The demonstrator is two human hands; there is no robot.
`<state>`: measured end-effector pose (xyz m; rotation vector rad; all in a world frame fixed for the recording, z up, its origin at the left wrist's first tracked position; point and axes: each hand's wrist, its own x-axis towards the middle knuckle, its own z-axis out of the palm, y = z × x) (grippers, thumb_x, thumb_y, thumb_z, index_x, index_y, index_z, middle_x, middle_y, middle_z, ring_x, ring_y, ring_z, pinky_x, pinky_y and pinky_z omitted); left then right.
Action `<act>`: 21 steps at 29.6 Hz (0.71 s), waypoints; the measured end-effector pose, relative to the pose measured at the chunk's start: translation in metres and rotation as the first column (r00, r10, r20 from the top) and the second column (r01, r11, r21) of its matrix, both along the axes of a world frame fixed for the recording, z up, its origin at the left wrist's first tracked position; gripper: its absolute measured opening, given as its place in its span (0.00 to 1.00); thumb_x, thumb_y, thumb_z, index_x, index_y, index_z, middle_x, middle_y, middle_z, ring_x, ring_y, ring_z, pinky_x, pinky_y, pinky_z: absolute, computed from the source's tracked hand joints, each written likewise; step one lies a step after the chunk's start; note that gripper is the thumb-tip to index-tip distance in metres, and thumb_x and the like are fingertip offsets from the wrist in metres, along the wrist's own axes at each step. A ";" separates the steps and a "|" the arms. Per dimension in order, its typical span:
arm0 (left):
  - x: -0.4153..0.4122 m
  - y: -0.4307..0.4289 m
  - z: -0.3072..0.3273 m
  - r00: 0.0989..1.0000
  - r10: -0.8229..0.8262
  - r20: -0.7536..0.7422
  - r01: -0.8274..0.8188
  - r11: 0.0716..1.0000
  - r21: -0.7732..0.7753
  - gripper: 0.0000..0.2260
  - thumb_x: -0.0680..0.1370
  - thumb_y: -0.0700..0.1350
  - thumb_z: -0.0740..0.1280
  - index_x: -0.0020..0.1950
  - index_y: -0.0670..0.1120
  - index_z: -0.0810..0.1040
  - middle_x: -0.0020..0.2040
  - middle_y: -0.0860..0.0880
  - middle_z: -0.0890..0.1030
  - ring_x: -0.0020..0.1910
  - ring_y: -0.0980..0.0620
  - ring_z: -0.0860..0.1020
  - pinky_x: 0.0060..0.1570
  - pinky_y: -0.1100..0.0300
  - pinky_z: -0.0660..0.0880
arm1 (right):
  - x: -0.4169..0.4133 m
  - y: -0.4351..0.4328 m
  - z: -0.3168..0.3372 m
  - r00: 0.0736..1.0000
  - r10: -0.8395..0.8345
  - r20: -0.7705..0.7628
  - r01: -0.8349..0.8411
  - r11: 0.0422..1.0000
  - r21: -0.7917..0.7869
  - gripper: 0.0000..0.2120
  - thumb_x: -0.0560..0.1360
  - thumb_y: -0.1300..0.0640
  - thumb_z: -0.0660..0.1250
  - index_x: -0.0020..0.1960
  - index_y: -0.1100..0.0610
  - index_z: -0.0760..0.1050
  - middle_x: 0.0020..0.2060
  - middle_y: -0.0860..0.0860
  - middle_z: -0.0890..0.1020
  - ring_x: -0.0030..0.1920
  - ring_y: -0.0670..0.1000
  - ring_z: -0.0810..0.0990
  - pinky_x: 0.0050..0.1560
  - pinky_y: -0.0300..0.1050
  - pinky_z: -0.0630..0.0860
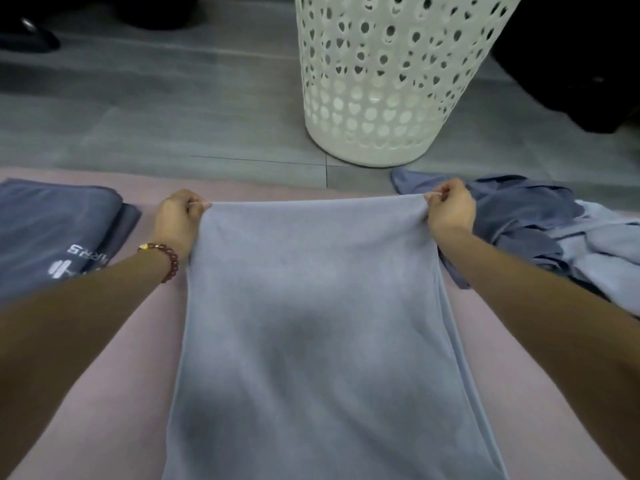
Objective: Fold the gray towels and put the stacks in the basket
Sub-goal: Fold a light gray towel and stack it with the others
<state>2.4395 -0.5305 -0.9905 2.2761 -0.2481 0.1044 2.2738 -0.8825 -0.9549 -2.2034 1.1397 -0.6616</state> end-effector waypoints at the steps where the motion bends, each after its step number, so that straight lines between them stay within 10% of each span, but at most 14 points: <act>1: 0.007 -0.001 -0.008 1.000 -0.010 -0.006 0.010 0.999 0.030 0.06 0.78 0.40 0.63 0.47 0.38 0.77 0.47 0.36 0.80 0.44 0.46 0.74 0.41 0.59 0.64 | 0.009 -0.004 -0.008 0.999 0.011 -0.038 -0.011 1.000 -0.004 0.04 0.77 0.62 0.58 0.48 0.62 0.71 0.48 0.63 0.79 0.50 0.61 0.77 0.45 0.48 0.69; 10: 0.040 -0.020 -0.056 0.992 -0.092 0.089 0.066 0.964 0.258 0.04 0.75 0.41 0.67 0.46 0.40 0.79 0.49 0.39 0.79 0.50 0.38 0.75 0.50 0.50 0.69 | 0.038 -0.030 -0.075 0.961 0.039 -0.273 -0.044 0.999 -0.011 0.05 0.78 0.60 0.58 0.49 0.60 0.72 0.51 0.63 0.78 0.53 0.63 0.75 0.45 0.49 0.67; 15: 0.025 -0.027 -0.042 0.885 -0.376 0.273 0.216 0.853 0.476 0.18 0.76 0.50 0.62 0.64 0.47 0.75 0.67 0.44 0.73 0.66 0.43 0.69 0.61 0.52 0.58 | 0.048 0.004 -0.076 0.892 0.253 -0.375 -0.385 0.859 -0.337 0.19 0.77 0.59 0.58 0.68 0.54 0.67 0.70 0.57 0.66 0.69 0.59 0.63 0.66 0.52 0.56; 18: 0.007 -0.039 -0.047 0.727 -0.682 0.075 0.501 0.602 0.622 0.27 0.78 0.59 0.46 0.70 0.51 0.70 0.74 0.48 0.65 0.72 0.47 0.63 0.68 0.47 0.55 | 0.042 0.045 -0.076 0.612 0.620 -0.491 -0.781 0.574 -0.248 0.26 0.78 0.42 0.49 0.73 0.50 0.63 0.73 0.52 0.64 0.74 0.58 0.59 0.70 0.50 0.49; 21: 0.000 -0.038 -0.065 0.700 -0.712 -0.045 0.548 0.497 0.673 0.34 0.75 0.67 0.33 0.76 0.56 0.54 0.77 0.55 0.52 0.76 0.51 0.53 0.71 0.46 0.50 | 0.027 0.051 -0.087 0.365 0.646 -0.670 -0.897 0.436 -0.067 0.32 0.73 0.32 0.36 0.75 0.39 0.44 0.76 0.41 0.47 0.77 0.51 0.46 0.73 0.55 0.40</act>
